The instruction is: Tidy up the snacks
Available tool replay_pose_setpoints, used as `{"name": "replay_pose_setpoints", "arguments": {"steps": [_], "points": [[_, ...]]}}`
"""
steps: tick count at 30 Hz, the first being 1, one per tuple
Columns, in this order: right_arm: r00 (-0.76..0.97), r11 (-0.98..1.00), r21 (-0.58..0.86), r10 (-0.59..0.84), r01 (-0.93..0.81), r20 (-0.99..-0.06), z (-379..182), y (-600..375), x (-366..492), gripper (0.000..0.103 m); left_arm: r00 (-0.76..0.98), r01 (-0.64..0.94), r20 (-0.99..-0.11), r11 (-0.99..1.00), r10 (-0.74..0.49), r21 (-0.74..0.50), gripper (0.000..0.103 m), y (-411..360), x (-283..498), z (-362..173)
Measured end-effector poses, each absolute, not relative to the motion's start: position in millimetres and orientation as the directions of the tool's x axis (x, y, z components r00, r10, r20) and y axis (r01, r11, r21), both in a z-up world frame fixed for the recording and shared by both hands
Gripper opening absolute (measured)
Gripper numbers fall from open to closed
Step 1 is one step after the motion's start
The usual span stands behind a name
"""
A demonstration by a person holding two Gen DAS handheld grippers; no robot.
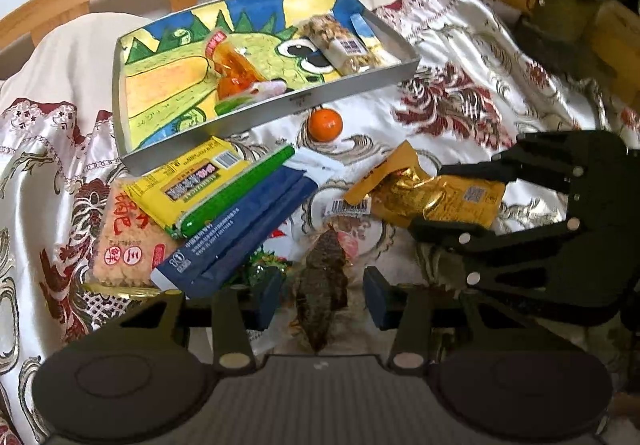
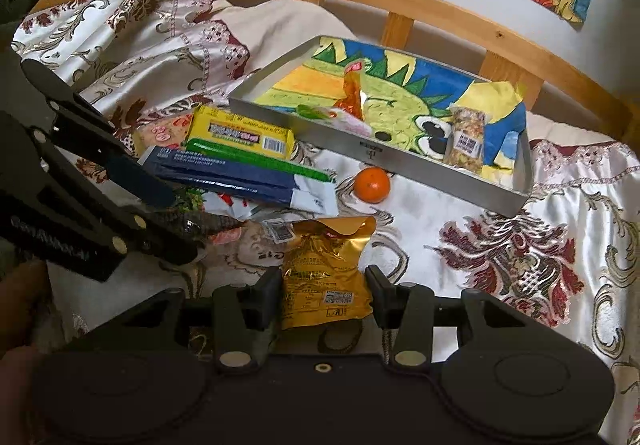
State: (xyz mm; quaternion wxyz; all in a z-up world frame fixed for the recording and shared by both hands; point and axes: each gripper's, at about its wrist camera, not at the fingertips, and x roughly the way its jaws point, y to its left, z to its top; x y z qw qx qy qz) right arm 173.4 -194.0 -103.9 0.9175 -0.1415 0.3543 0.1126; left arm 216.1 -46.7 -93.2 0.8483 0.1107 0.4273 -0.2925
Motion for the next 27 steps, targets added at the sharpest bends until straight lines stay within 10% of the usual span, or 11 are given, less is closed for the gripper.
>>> {"name": "replay_pose_setpoints", "arguments": {"steps": [27], "points": [[0.828,0.936,-0.253,0.065,-0.244,-0.557,-92.3,-195.6,164.9,0.047,0.612,0.48,-0.678,0.873,-0.408,-0.091,0.049,-37.0,216.7,-74.1]]}}
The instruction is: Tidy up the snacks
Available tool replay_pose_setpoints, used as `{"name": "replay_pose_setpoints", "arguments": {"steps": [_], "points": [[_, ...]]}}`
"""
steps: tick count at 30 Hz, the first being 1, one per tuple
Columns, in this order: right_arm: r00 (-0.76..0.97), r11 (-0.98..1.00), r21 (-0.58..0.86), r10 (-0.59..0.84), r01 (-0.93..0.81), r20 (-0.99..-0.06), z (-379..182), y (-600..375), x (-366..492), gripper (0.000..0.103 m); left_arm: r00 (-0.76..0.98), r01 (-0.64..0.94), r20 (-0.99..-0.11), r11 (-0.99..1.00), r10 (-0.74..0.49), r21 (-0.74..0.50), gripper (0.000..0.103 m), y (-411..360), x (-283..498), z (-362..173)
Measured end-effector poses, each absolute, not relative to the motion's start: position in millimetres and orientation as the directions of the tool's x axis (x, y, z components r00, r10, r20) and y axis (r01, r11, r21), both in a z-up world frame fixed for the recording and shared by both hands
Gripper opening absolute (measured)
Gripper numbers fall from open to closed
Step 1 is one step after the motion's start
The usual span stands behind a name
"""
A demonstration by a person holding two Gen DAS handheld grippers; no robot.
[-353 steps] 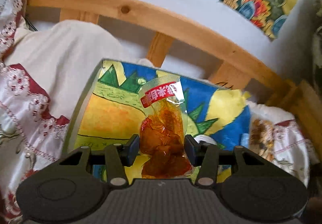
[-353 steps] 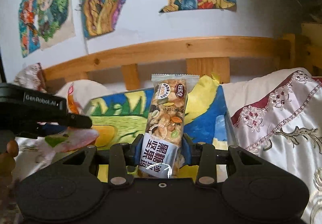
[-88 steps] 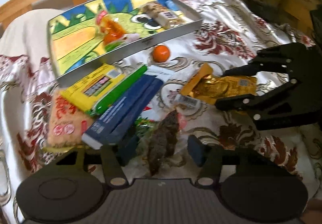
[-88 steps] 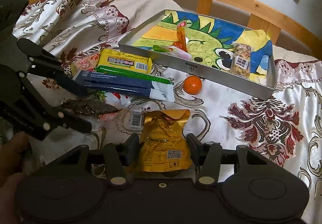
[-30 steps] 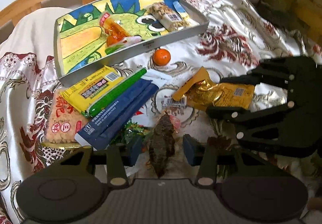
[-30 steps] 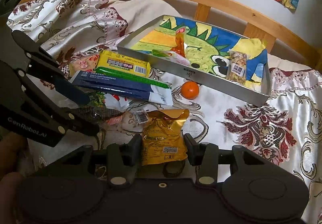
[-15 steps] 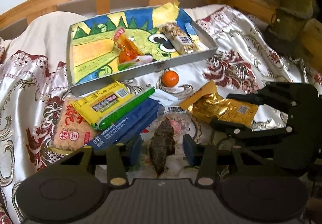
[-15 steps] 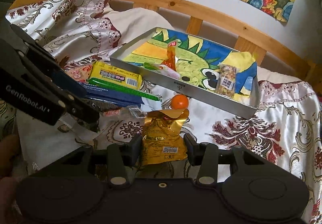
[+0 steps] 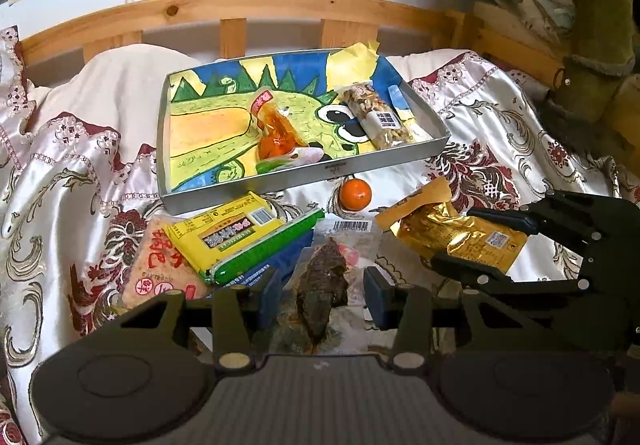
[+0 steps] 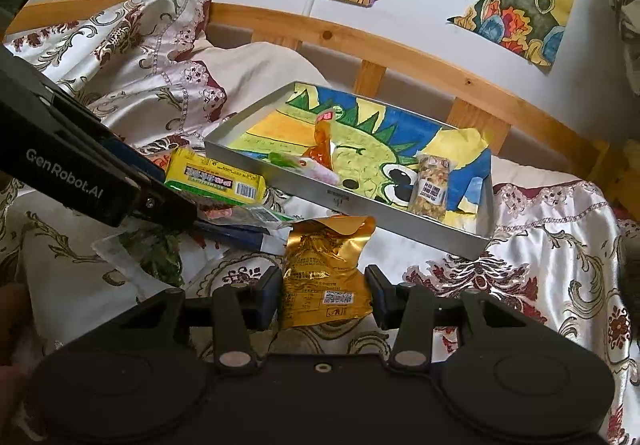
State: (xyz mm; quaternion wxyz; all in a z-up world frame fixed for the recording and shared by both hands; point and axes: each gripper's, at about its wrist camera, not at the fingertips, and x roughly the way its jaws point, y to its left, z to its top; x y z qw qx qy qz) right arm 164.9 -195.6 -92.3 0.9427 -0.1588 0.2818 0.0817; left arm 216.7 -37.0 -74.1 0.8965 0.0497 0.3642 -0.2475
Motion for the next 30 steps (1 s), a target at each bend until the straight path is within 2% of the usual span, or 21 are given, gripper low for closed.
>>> {"name": "replay_pose_setpoints", "arguments": {"steps": [20,30], "points": [[0.85,0.935,-0.272,0.056,-0.229,-0.524,-86.5,-197.5,167.1,0.047,0.636,0.481,-0.648,0.872,-0.418,-0.091,0.049,-38.1,217.4,-58.6],[0.899,0.949,-0.255,0.059,-0.185,-0.434,-58.2,-216.9,225.3,0.047,0.737,0.372,-0.548,0.914,-0.396,-0.16,0.049,-33.4,271.9,-25.3]]}}
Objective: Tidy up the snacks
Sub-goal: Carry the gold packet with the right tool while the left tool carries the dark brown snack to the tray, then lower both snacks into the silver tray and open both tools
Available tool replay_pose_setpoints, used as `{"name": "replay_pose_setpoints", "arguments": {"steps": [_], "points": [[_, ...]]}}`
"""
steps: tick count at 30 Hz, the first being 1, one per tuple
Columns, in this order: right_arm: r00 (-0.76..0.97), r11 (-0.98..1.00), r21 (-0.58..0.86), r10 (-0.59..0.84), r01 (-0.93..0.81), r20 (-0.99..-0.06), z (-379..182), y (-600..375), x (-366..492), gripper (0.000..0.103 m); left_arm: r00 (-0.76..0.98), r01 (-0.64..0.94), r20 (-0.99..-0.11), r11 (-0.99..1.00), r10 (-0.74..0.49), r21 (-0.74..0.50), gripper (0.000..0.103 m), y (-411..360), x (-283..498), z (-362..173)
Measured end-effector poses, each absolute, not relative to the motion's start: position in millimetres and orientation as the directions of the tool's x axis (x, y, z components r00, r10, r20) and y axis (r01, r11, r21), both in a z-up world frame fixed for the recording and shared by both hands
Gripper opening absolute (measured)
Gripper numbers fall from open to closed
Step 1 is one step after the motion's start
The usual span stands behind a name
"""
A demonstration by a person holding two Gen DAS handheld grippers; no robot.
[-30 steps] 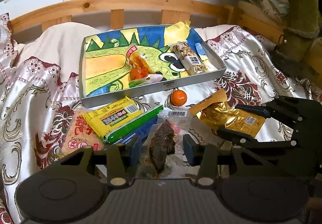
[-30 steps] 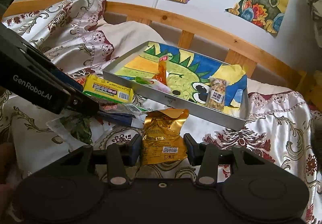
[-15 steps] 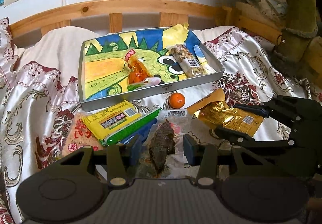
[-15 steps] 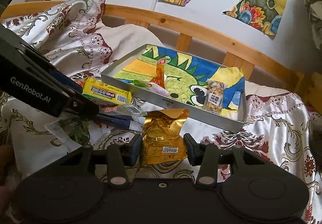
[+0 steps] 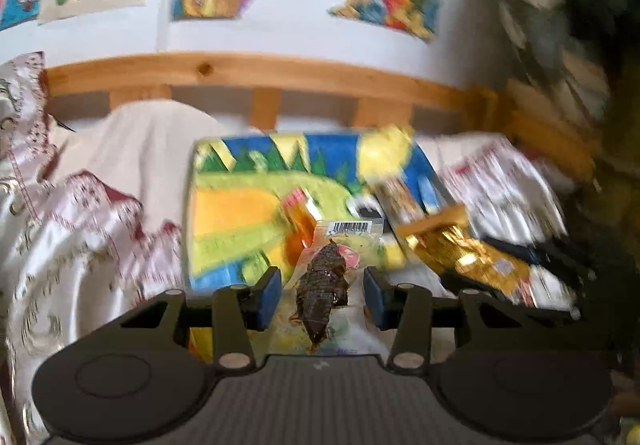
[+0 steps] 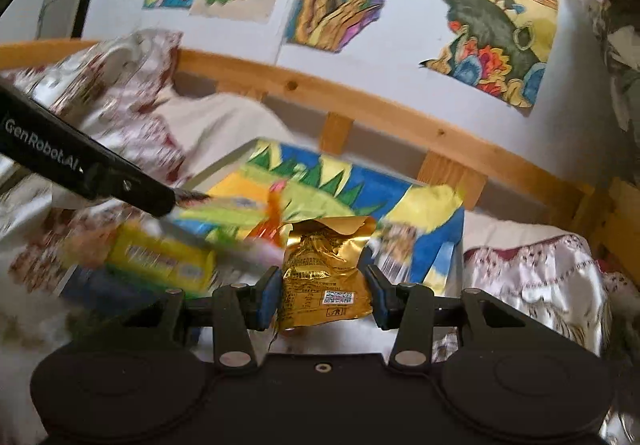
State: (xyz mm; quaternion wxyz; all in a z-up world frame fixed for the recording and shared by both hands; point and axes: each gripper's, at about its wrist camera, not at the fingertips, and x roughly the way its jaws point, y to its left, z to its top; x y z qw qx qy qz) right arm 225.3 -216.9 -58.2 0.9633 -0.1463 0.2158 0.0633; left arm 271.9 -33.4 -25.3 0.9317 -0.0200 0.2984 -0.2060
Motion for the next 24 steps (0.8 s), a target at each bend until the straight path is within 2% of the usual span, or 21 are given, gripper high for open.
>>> {"name": "replay_pose_setpoints", "arguments": {"steps": [5,10,24], "points": [[0.91,0.961,-0.225,0.059,-0.163,-0.411,-58.7,-226.5,266.9,0.047,0.783,0.28,-0.515,0.937,-0.349,-0.208,0.049,-35.2,324.2,-27.1],[0.908,0.97,-0.18,0.075,-0.162,-0.412,-69.0,-226.3,309.2,0.047,0.795,0.199,-0.53,0.952,-0.295,-0.232,0.049,-40.8,370.5,-46.8],[0.868,0.991,-0.067,0.071,-0.119,-0.492,-113.2,-228.3,370.8,0.047,0.78,0.123,-0.595,0.979,-0.195,-0.16,0.049,-58.9,412.8,-100.6]]}}
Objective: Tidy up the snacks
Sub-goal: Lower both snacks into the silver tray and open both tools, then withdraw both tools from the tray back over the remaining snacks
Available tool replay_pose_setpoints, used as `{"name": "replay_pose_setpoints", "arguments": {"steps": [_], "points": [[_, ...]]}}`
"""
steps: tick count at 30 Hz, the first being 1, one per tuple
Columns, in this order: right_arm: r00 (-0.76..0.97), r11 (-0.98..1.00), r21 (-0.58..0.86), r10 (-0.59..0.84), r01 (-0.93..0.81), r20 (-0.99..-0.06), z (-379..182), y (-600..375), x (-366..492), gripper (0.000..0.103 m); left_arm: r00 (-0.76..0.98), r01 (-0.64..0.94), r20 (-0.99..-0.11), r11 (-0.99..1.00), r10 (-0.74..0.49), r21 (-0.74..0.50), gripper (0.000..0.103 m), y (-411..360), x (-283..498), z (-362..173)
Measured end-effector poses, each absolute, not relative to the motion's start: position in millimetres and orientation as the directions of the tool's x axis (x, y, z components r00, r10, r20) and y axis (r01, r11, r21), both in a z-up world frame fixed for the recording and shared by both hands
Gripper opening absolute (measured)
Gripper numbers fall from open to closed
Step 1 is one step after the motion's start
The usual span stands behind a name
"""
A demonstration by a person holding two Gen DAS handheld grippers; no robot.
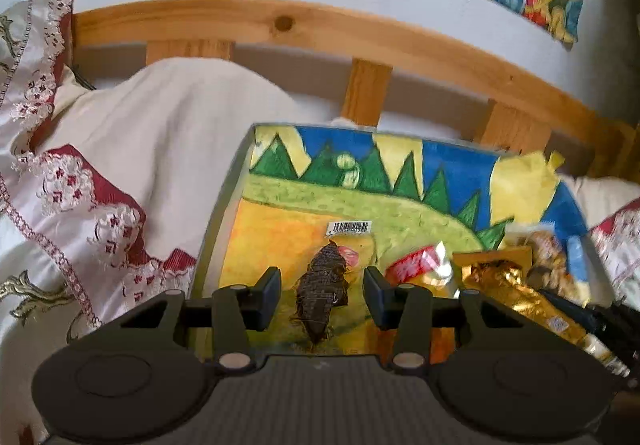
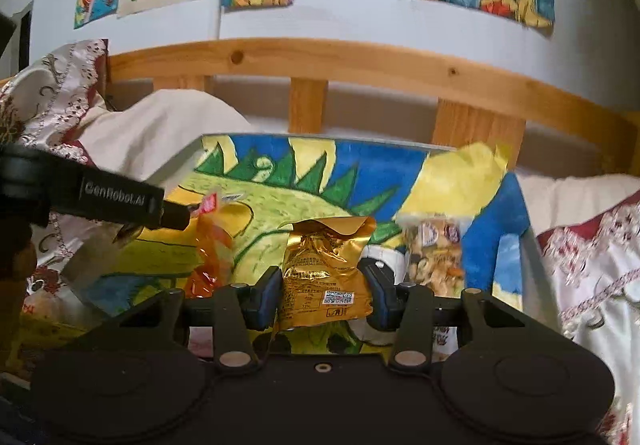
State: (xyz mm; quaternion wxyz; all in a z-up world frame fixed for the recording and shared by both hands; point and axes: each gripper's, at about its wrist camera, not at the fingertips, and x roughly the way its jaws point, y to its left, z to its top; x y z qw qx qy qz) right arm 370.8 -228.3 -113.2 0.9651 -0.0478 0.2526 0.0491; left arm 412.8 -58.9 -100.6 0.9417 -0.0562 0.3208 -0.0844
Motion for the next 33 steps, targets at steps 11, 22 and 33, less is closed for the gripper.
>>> {"name": "replay_pose_setpoints", "arguments": {"steps": [11,22,33], "points": [[0.846,0.991,-0.063,0.065,-0.115,-0.53,-119.4,-226.2,378.0,0.054,0.722,0.117,-0.665,0.981,-0.19,-0.153,0.058,-59.0,415.6,-114.6],[0.881,0.989,-0.08,0.074,-0.125,-0.467,-84.6,-226.8,350.2,0.09,0.771,0.104,-0.616,0.987,-0.159,-0.124,0.093,-40.5,384.7,-74.5],[0.932,0.991,-0.092,0.059,-0.098,-0.357,-16.6,-230.5,288.8,0.102,0.854,0.106,-0.498,0.987,-0.151,-0.118,0.102,-20.2,322.8,-10.7]]}}
